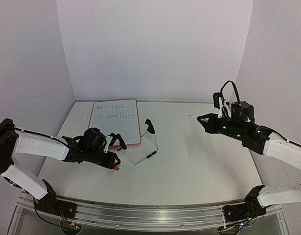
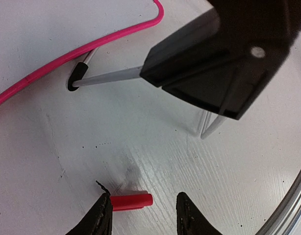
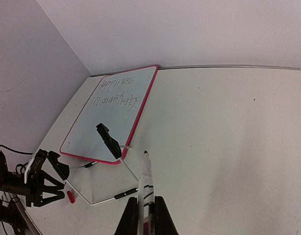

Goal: Write a sentence on the whiteboard
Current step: Pick up the pen cap from the center of the board.

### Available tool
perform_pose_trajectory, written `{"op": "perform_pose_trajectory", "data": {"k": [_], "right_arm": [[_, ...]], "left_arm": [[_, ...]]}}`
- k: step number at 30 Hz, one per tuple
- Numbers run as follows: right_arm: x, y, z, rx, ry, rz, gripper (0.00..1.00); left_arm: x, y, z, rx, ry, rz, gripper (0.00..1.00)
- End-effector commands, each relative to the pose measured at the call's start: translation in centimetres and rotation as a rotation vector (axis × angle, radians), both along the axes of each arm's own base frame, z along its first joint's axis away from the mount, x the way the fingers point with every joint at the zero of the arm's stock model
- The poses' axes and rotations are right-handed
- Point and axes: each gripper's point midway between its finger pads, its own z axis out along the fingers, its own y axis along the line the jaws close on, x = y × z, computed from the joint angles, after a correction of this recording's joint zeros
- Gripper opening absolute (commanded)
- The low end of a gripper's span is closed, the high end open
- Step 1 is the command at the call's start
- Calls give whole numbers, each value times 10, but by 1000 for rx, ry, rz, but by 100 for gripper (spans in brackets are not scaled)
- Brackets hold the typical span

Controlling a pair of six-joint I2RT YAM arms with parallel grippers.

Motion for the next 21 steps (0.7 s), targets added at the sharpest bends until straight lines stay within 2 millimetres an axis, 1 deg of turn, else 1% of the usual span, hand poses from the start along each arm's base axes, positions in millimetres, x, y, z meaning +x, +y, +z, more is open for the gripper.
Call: {"op": "perform_pose_trajectory", "data": {"k": [1, 7, 11, 13, 17, 21], "right_arm": [[-2, -2, 16, 21, -35, -5, 0], [-3, -2, 17, 19, -36, -4, 0], [-3, -3, 16, 17, -37, -5, 0], [-3, -3, 15, 16, -35, -6, 0], [-4, -3, 13, 14, -31, -5, 0], [-4, -5, 11, 13, -28, -11, 0]], "left_arm": [[8, -14, 0, -41, -27, -54, 44], [2, -11, -21, -9, 32, -55, 44], [-6, -9, -24, -16, 64, -56, 46], [-14, -9, -26, -23, 91, -70, 46], [-36, -11, -32, -10, 146, -109, 47], [-49, -8, -33, 6, 175, -110, 48]]}}
